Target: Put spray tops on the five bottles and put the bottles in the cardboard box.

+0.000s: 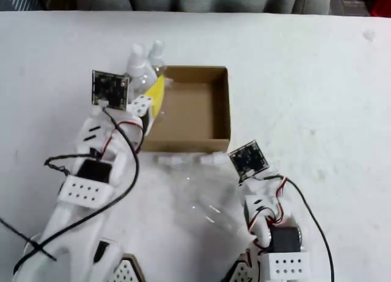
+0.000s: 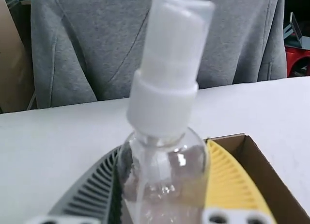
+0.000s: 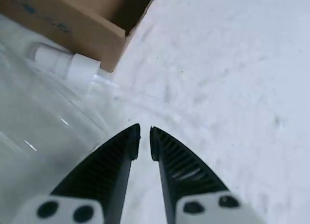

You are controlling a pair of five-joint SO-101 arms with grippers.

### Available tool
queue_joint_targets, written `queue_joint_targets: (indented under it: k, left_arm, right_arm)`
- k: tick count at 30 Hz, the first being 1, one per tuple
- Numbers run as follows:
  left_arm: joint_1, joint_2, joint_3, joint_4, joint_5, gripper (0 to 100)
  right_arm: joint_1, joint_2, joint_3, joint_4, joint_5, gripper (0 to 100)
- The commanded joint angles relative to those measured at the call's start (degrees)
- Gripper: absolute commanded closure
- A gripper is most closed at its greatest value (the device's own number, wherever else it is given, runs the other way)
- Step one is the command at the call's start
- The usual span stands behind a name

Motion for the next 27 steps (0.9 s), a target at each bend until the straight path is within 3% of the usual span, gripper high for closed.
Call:
queue_joint_targets:
  k: [1,14,27]
  left_arm:
    - [-0.5,3.4,-0.4,-6.6,-0.4,98]
    - [-0.4,18.3,-0.4,-18.1,-0.5,98]
    - [-0.2,21.8,1.5,-18.6,-0.6,98]
  right_arm:
    - [0.6,-0.5,0.6,0.4,0.3,98.2]
    - [0.6,-0.5,0.6,0.4,0.5,98.2]
    - [0.6,-0.5,0.6,0.4,0.5,98.2]
